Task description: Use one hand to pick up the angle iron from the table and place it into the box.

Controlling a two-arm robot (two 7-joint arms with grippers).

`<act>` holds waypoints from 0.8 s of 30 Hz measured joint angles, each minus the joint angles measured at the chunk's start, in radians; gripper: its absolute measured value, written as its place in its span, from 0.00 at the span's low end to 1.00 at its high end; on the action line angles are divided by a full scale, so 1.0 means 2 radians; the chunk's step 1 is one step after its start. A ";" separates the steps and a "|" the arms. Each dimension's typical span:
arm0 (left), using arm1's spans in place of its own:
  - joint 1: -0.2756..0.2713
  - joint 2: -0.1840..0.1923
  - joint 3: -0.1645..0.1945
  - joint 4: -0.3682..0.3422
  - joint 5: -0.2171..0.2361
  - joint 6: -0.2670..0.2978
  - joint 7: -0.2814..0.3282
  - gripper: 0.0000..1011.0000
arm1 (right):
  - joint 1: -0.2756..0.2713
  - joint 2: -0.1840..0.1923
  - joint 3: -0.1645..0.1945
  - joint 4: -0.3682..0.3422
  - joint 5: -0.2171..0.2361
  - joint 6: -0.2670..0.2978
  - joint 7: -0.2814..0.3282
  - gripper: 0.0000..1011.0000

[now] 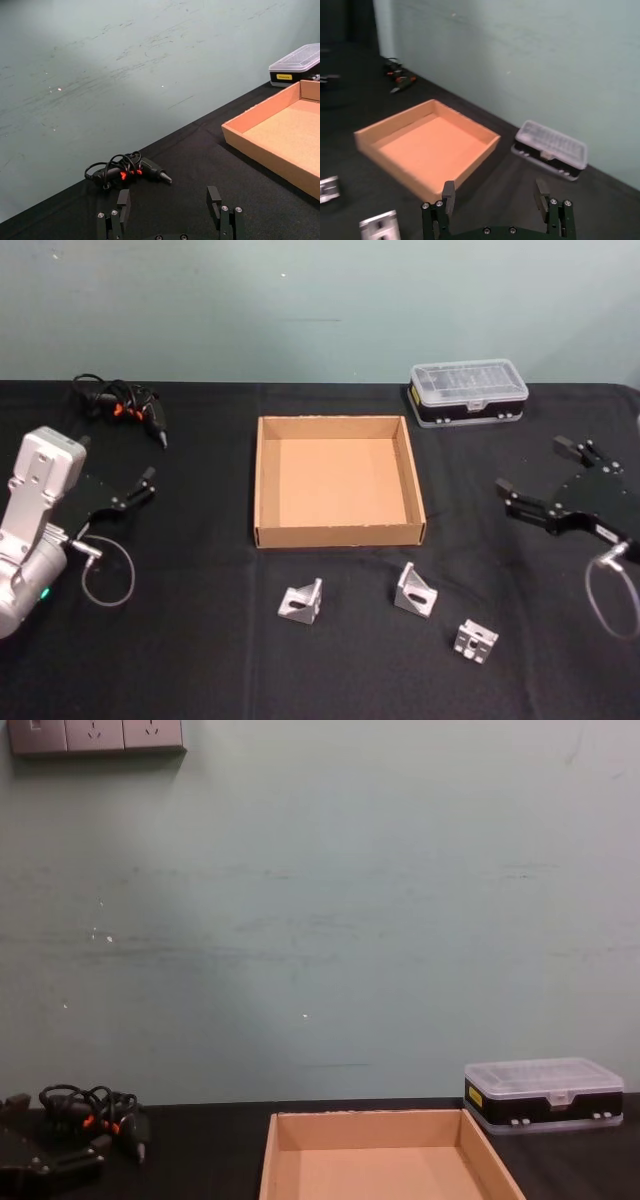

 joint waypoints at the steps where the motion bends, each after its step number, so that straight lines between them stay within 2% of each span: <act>1: 0.000 0.000 0.000 0.000 0.000 0.000 0.000 0.99 | -0.008 0.009 0.010 -0.011 0.014 0.012 0.013 0.99; 3: 0.000 0.000 0.000 0.000 0.000 0.000 0.000 0.99 | -0.012 0.013 0.015 -0.017 0.022 0.018 0.018 0.99; 6: 0.000 0.000 0.000 0.000 0.000 0.000 0.000 0.99 | -0.031 0.030 0.037 -0.038 0.048 0.038 0.043 0.99; 11: 0.000 0.000 0.000 0.000 0.000 0.000 0.000 0.99 | -0.052 0.052 0.056 -0.062 0.074 0.062 0.080 0.99; 12: 0.000 0.000 0.000 0.000 0.000 0.000 0.000 0.99 | -0.052 0.052 0.056 -0.062 0.074 0.062 0.080 0.99; 14: 0.000 0.000 0.000 0.000 0.000 0.000 0.000 0.99 | -0.061 0.064 0.060 -0.070 0.087 0.079 0.105 0.99; 17: 0.000 0.000 0.000 0.000 0.000 0.000 0.000 0.99 | -0.065 0.071 0.061 -0.073 0.097 0.090 0.118 0.99; 20: 0.000 0.000 0.000 0.000 0.000 0.000 0.000 0.99 | -0.069 0.083 0.055 -0.073 0.111 0.104 0.133 0.99; 24: 0.000 0.000 0.000 0.000 0.000 0.000 0.000 0.99 | -0.067 0.089 0.043 -0.070 0.115 0.111 0.141 0.99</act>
